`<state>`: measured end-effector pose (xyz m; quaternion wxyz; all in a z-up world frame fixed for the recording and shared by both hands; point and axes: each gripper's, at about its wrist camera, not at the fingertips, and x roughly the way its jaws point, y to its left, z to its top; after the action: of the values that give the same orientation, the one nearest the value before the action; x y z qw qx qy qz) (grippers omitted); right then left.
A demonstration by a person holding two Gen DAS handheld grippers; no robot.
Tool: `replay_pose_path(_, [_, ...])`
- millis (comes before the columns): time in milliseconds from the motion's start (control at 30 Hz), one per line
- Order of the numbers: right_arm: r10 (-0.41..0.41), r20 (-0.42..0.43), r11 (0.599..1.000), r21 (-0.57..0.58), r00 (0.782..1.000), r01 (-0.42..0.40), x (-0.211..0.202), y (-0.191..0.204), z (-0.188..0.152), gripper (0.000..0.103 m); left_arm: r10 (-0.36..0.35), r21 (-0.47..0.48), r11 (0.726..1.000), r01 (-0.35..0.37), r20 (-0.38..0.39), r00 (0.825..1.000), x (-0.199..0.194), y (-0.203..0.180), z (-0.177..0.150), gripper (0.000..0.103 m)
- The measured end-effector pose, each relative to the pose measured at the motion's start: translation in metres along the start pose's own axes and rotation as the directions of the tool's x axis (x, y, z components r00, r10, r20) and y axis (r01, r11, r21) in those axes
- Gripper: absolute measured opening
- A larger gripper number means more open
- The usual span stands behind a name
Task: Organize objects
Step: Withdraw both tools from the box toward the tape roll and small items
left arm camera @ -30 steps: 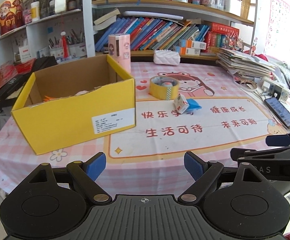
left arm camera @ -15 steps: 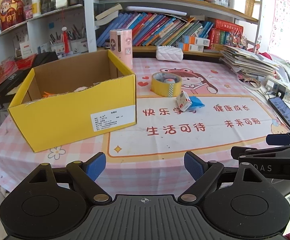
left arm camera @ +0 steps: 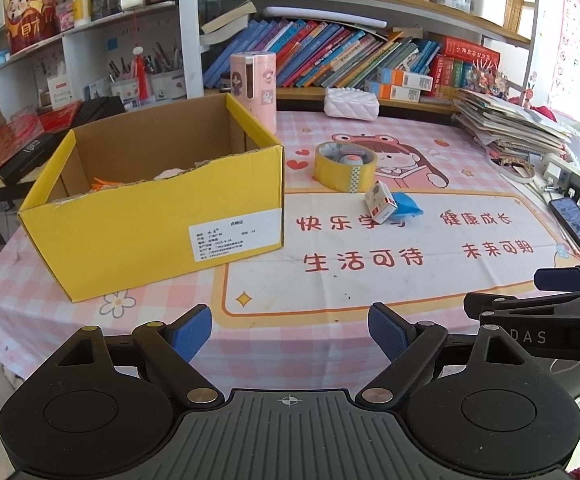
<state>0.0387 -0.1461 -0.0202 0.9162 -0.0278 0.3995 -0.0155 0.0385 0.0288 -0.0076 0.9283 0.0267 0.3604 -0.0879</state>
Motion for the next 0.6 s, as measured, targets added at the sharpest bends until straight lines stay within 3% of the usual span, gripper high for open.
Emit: replay_pose_path(600, [0.035,-0.005,0.997,-0.061,0.999,-0.035,0.031,-0.019,0.032,0.076,0.019,-0.045,0.999,-0.019,-0.011,1.0,0.035,-0.018,0.028,0.087])
